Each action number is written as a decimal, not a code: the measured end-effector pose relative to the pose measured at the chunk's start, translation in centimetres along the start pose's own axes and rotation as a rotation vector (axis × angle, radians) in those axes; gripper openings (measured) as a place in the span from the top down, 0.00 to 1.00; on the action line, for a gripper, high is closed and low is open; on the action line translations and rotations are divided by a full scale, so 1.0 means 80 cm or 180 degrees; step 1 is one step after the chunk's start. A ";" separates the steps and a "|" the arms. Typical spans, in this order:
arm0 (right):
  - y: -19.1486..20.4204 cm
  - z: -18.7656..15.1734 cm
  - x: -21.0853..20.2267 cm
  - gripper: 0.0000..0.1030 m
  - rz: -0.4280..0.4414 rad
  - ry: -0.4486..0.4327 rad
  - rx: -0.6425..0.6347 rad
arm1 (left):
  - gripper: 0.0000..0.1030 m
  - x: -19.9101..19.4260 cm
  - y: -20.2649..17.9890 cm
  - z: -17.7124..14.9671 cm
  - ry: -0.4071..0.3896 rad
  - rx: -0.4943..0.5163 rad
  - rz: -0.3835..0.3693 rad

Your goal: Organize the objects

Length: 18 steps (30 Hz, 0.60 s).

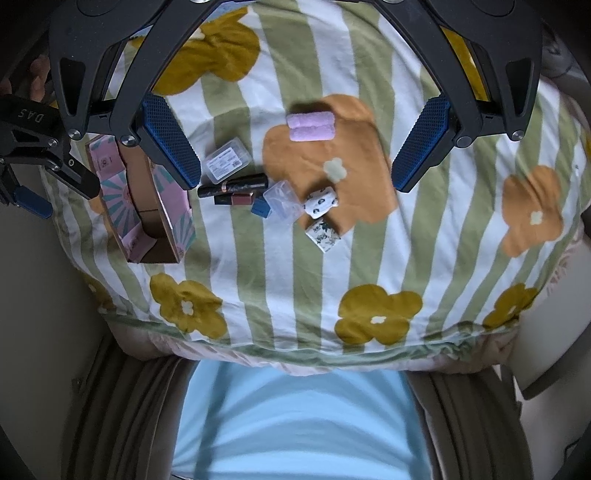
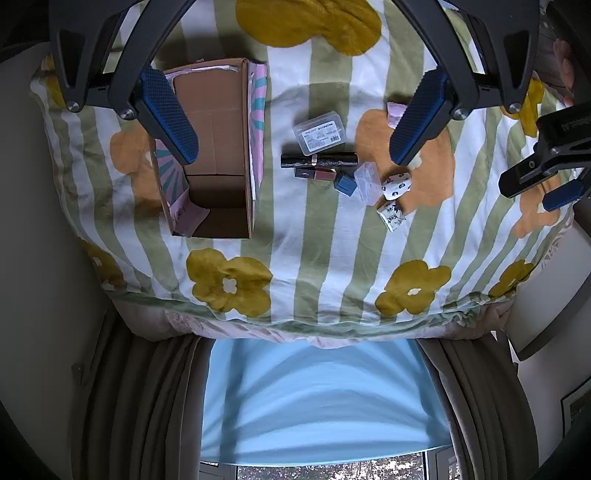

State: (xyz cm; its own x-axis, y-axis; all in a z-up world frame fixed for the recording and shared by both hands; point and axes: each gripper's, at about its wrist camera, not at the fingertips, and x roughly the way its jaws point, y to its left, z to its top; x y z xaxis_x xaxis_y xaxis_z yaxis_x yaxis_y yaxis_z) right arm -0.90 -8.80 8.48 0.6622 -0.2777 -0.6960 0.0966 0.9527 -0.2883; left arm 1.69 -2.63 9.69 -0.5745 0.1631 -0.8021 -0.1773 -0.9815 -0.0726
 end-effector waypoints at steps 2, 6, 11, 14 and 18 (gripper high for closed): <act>0.000 0.001 0.000 0.01 -0.0004 0.0005 0.0009 | 0.01 0.002 0.001 -0.002 0.0002 0.0005 -0.0008; 0.000 0.001 -0.001 0.00 -0.0009 0.0002 0.0034 | 0.01 0.009 -0.001 -0.008 0.0009 0.0011 -0.0014; 0.000 0.001 -0.005 0.00 -0.0022 -0.0026 0.0070 | 0.01 0.014 -0.004 -0.014 0.0007 0.0037 -0.0036; 0.000 -0.005 -0.008 0.00 -0.0023 -0.0043 0.0079 | 0.01 0.015 -0.003 -0.012 0.0009 0.0037 -0.0045; 0.002 -0.007 -0.010 0.01 -0.0043 -0.0056 0.0087 | 0.01 0.016 -0.006 -0.010 0.0009 0.0046 -0.0053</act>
State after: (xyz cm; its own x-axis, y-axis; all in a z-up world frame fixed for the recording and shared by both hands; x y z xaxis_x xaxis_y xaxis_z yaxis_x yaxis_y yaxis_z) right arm -1.83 -8.53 8.63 0.6737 -0.2886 -0.6804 0.1256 0.9519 -0.2794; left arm 1.67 -2.03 8.18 -0.5692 0.1791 -0.8025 -0.1984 -0.9771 -0.0773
